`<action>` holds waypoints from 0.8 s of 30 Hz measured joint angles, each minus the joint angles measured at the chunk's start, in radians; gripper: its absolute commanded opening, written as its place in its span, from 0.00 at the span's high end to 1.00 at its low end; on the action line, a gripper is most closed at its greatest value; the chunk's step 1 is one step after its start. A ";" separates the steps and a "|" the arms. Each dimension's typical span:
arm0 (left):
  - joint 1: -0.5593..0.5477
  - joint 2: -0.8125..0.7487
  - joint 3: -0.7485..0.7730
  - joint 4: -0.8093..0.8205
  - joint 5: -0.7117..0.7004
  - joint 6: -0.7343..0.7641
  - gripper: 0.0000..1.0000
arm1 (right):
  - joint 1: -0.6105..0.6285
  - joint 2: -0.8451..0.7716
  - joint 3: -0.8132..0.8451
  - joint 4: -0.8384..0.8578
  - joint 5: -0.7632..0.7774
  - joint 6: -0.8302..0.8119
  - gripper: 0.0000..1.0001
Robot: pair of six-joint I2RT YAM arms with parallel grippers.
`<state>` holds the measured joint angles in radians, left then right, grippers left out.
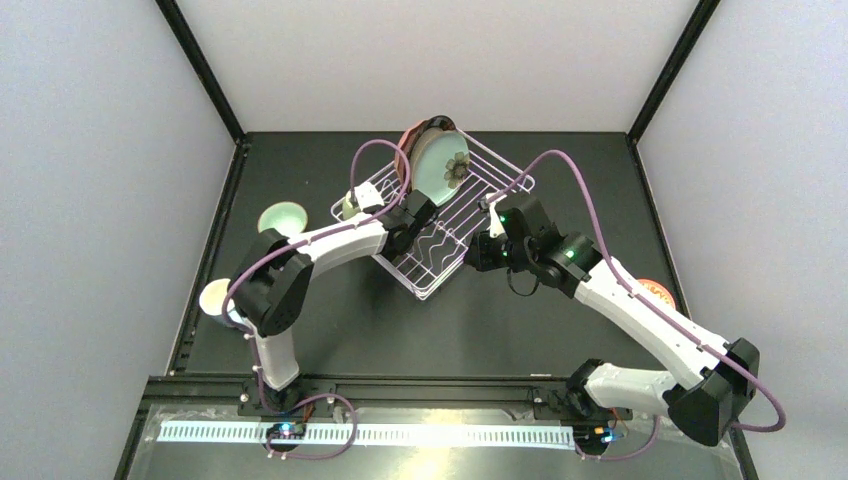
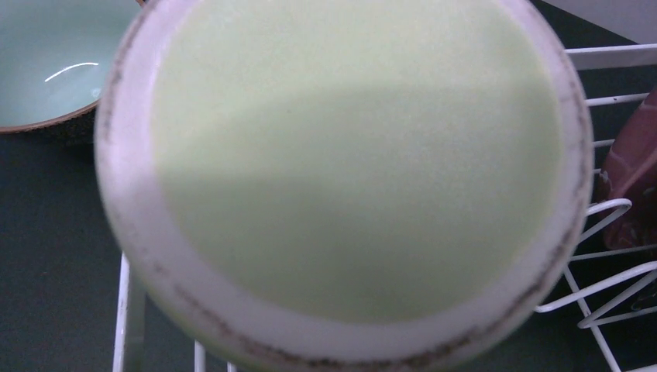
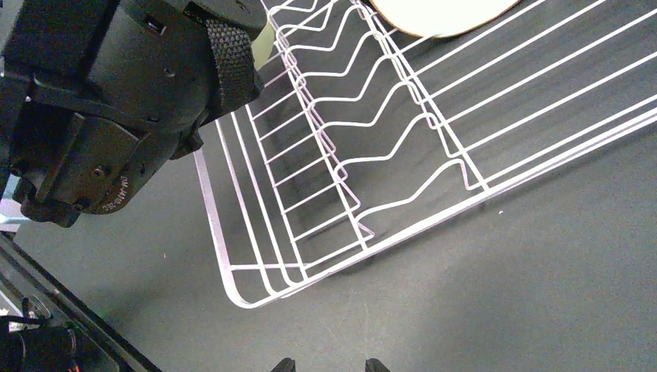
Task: Load the mixed dishes into the dish rack
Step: Place the upside down cup on the dish rack.
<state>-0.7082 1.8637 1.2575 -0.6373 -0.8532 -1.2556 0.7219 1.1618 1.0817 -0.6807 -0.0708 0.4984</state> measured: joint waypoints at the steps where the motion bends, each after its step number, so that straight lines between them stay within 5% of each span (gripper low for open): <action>1: 0.000 0.002 0.002 -0.002 0.000 0.002 0.90 | 0.000 0.000 0.000 0.001 0.000 0.000 0.49; 24: 0.000 0.071 0.109 -0.017 0.039 0.018 0.75 | -0.018 0.000 -0.004 0.009 -0.011 -0.007 0.49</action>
<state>-0.7082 1.9343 1.3670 -0.6544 -0.8146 -1.2381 0.7044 1.1622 1.0779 -0.6720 -0.0822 0.4911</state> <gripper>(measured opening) 0.236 0.506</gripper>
